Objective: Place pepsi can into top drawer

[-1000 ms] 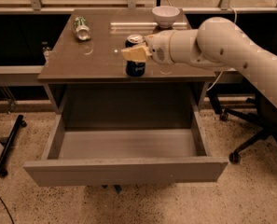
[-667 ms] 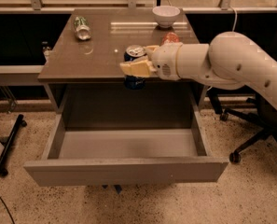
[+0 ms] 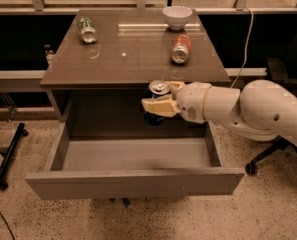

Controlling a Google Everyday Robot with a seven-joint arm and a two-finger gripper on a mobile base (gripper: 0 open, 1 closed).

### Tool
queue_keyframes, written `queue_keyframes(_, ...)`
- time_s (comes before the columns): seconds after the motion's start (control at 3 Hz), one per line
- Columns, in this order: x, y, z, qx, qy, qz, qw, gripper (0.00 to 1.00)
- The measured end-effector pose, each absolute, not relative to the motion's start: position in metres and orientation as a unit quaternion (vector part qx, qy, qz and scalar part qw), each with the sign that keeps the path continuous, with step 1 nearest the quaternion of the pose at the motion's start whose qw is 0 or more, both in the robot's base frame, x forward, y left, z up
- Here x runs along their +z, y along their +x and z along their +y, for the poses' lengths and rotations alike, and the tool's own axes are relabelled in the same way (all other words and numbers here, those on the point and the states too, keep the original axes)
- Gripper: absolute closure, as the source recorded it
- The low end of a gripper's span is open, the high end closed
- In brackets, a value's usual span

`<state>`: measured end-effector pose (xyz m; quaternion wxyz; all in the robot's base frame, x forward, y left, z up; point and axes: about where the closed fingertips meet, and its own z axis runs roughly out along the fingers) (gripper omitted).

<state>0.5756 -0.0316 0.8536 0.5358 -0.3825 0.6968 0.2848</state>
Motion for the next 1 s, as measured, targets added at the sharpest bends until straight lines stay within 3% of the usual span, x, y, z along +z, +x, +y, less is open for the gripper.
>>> queue_keyframes(1.0, 0.804, 0.574, -0.029, 0.277, -0.378, 0.717, 0.516, 1.0)
